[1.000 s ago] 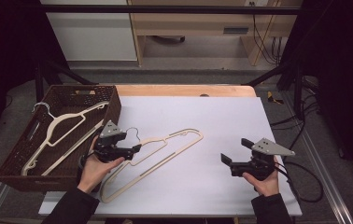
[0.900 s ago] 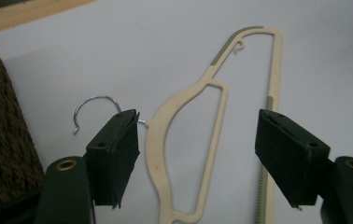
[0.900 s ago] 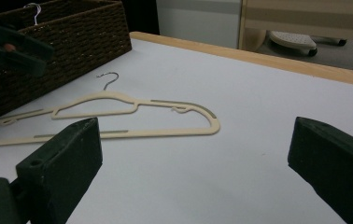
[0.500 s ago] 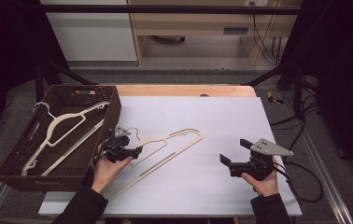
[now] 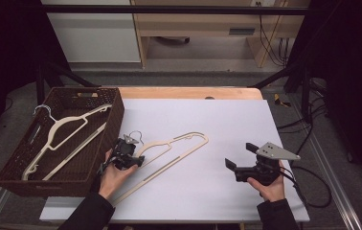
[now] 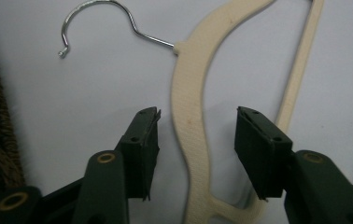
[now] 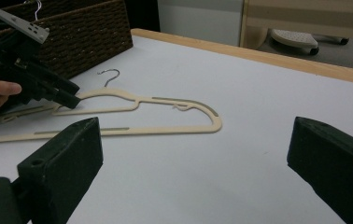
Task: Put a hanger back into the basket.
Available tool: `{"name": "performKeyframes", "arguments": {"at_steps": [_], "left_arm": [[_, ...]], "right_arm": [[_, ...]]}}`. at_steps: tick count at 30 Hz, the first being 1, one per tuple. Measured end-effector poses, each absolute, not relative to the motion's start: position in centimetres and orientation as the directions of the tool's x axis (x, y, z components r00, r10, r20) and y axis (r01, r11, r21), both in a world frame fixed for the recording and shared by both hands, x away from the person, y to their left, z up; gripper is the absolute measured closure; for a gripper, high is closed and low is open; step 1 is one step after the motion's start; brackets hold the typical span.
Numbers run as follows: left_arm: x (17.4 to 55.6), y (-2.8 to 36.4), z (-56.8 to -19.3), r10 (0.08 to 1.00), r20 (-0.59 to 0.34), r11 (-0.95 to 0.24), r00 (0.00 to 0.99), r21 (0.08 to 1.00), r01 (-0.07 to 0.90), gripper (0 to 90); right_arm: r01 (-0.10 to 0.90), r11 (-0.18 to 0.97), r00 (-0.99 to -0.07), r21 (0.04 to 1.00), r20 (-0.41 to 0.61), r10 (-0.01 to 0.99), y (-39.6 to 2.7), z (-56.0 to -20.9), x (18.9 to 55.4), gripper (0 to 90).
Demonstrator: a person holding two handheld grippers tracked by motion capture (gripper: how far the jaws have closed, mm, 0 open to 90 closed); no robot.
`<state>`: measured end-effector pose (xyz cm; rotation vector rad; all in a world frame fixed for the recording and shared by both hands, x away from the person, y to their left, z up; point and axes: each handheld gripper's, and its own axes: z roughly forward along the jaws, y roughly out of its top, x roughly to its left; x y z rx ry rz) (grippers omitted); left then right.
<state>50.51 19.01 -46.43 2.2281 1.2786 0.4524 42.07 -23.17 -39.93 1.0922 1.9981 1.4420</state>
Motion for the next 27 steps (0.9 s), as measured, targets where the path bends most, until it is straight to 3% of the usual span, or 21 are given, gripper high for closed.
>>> {"name": "performKeyframes", "arguments": {"at_steps": [7, 14, 20, 27], "left_arm": [[50.26, 19.25, -46.06, 0.891, -0.016, -0.368, 0.453, 0.558, 0.744, 63.2], [49.90, 19.40, -46.25, 0.902, -0.033, -0.337, 0.431, 0.572, 0.748, 64.3], [49.83, 19.59, -46.29, 0.913, -0.020, -0.320, 0.407, 0.582, 0.747, 77.1], [49.58, 19.48, -46.34, 0.920, -0.012, -0.309, 0.393, 0.596, 0.742, 77.9]], "right_arm": [[0.340, 0.160, -0.597, 0.927, 0.081, 0.798, -23.14, -40.06, 42.14, 3.6], [0.345, 0.170, -0.603, 0.923, 0.079, 0.794, -22.88, -40.29, 42.31, 3.6], [0.352, 0.172, -0.605, 0.920, 0.083, 0.792, -22.69, -40.41, 42.45, 3.5], [0.356, 0.178, -0.611, 0.917, 0.084, 0.787, -22.24, -40.53, 42.73, 3.6]]}}
